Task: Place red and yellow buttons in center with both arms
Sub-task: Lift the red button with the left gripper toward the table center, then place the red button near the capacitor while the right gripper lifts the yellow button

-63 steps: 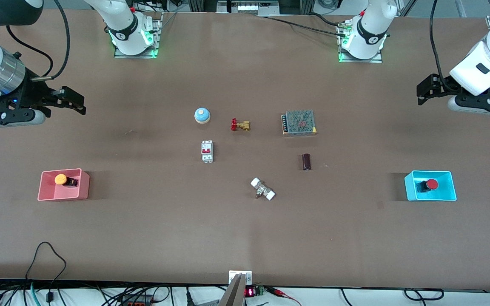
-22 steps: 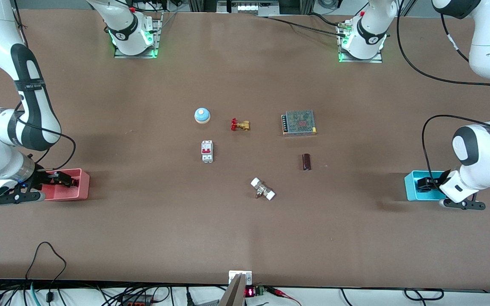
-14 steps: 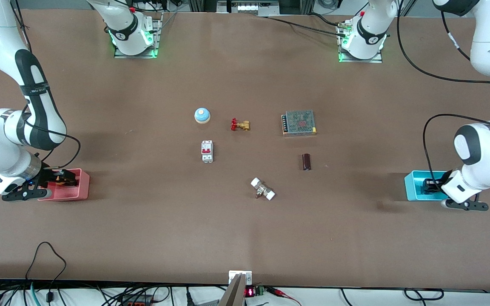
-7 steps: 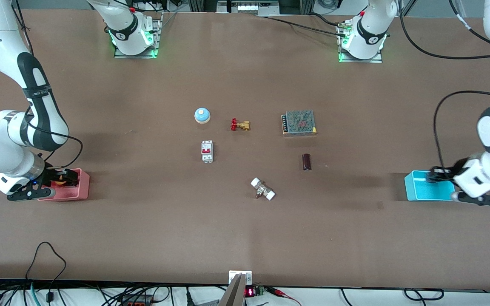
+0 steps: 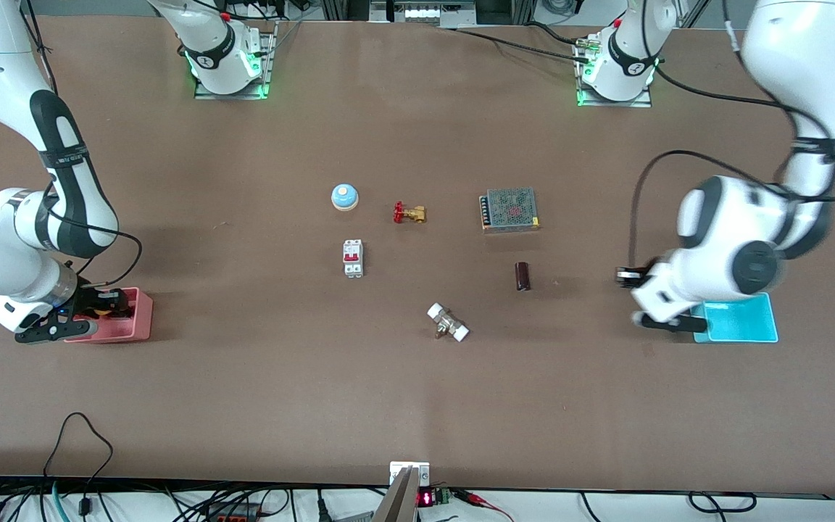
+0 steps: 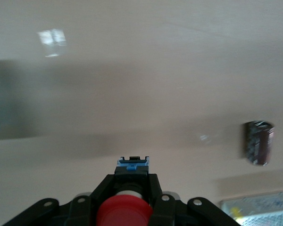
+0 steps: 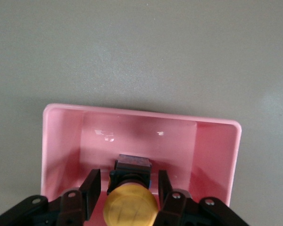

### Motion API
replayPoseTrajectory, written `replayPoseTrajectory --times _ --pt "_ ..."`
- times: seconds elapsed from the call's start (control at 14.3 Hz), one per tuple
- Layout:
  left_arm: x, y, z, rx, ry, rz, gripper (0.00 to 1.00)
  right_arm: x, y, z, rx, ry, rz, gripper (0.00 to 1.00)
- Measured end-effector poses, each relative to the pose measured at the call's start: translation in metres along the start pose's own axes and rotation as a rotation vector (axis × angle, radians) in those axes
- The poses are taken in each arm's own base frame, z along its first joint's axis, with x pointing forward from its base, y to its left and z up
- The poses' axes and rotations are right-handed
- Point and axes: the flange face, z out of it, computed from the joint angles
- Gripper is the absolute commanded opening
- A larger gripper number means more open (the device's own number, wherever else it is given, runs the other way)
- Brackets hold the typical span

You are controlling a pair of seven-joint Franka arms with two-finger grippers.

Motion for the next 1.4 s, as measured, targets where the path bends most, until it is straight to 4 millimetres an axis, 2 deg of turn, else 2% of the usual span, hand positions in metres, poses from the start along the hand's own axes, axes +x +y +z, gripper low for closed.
replayPoseTrajectory --times 0.14,0.21,0.35,0.42,0.56,0.7,0.84,0.91,1.05,1.12,1.19,1.26,1.4 --pt "-0.012 0.025 0.036 -0.008 0.052 -0.021 0.33 0.000 0.000 0.000 0.000 0.000 -0.005 0.33" --pt "-0.019 0.029 0.055 -0.016 0.075 -0.030 0.43 0.000 0.000 0.000 0.000 0.000 -0.005 0.30" --pt "-0.032 0.027 0.084 -0.033 0.125 -0.043 0.82 0.000 0.000 0.000 0.001 0.000 -0.008 0.27" --pt "-0.036 0.026 0.092 -0.040 0.146 -0.046 1.00 0.000 -0.001 0.000 0.002 0.000 -0.010 0.27" --pt "-0.037 0.023 0.093 -0.046 0.168 -0.050 1.00 0.003 -0.005 -0.001 0.004 0.006 -0.031 0.27" --pt "-0.036 0.022 0.084 -0.046 0.185 -0.051 1.00 0.006 -0.005 -0.017 0.003 0.013 -0.065 0.27" --pt "-0.035 0.023 0.071 -0.043 0.200 -0.051 1.00 0.012 -0.012 -0.059 0.012 0.001 -0.088 0.27" --pt "-0.035 0.022 0.060 -0.036 0.197 -0.051 1.00 0.016 -0.023 -0.089 0.021 0.001 -0.105 0.27" --pt "-0.034 0.021 0.023 -0.008 0.149 -0.054 1.00 0.021 -0.060 -0.149 0.041 0.004 -0.099 0.27" --pt "-0.033 0.021 -0.002 0.007 0.121 -0.057 1.00 0.023 -0.087 -0.171 0.050 -0.003 -0.074 0.27" --pt "-0.031 0.020 -0.029 0.017 0.106 -0.061 1.00 0.024 -0.118 -0.185 0.055 -0.012 -0.048 0.27" --pt "-0.028 0.019 -0.057 0.025 0.096 -0.067 1.00 0.027 -0.154 -0.192 0.057 -0.019 -0.022 0.27" --pt "-0.028 0.015 -0.106 0.039 0.067 -0.079 1.00 0.028 -0.230 -0.186 0.060 -0.042 0.030 0.27"
